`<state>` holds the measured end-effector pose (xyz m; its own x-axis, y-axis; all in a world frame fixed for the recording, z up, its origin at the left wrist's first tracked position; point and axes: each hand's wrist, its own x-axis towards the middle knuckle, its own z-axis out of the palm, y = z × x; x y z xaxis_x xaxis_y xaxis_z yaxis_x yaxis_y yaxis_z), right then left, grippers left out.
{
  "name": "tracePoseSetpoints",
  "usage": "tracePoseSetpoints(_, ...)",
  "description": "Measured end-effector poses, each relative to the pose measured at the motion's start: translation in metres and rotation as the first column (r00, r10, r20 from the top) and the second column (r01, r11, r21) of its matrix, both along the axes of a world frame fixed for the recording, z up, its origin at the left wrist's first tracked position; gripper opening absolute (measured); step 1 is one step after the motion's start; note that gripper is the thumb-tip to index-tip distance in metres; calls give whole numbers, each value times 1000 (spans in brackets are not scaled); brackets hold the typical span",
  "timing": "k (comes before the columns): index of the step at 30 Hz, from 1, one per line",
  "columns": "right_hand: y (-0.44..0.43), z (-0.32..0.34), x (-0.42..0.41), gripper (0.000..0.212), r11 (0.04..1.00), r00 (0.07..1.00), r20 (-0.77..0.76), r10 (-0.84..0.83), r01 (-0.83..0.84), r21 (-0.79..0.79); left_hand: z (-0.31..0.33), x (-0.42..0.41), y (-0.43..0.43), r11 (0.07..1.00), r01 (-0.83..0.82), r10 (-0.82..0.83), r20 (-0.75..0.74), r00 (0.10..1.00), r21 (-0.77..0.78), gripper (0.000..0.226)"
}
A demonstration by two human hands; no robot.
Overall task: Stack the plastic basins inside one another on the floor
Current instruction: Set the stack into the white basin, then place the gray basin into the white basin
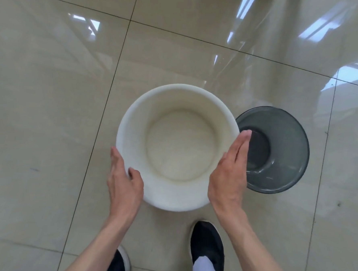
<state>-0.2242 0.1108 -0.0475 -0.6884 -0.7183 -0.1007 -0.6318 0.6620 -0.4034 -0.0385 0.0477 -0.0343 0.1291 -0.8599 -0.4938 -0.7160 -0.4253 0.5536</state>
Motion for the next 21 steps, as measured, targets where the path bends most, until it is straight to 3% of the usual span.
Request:
tracePoseSetpoints(6, 8, -27, -4, 94, 994, 996, 82, 17, -26, 106, -16, -2, 0, 993, -17, 16, -8, 1000, -117, 71)
tracePoseSetpoints(10, 7, -28, -9, 82, 983, 996, 70, 53, -64, 170, -13, -7, -2, 993, -42, 42, -3, 999, -107, 72)
tracePoseSetpoints(12, 6, -19, -11, 72, 989, 982, 180, 60, -83, 124, -4, -7, -6, 998, -26, 27, 11, 1000, -50, 74)
tracePoseSetpoints(15, 20, 8, -30, 56, 976, 975, 172, 139, -165, 145, 32, -20, -13, 991, 135, -133, 91, 987, -8, 86)
tracePoseSetpoints(18, 46, 30, -76, 62, 973, 965, 165, -206, 185, 135, 71, -78, -30, 908, 340, -347, 18, 938, -243, 83)
tracePoseSetpoints(21, 65, 28, -124, 51, 833, 823, 162, -545, 508, 220, 71, -167, -55, 738, 602, -638, -23, 770, -305, 62)
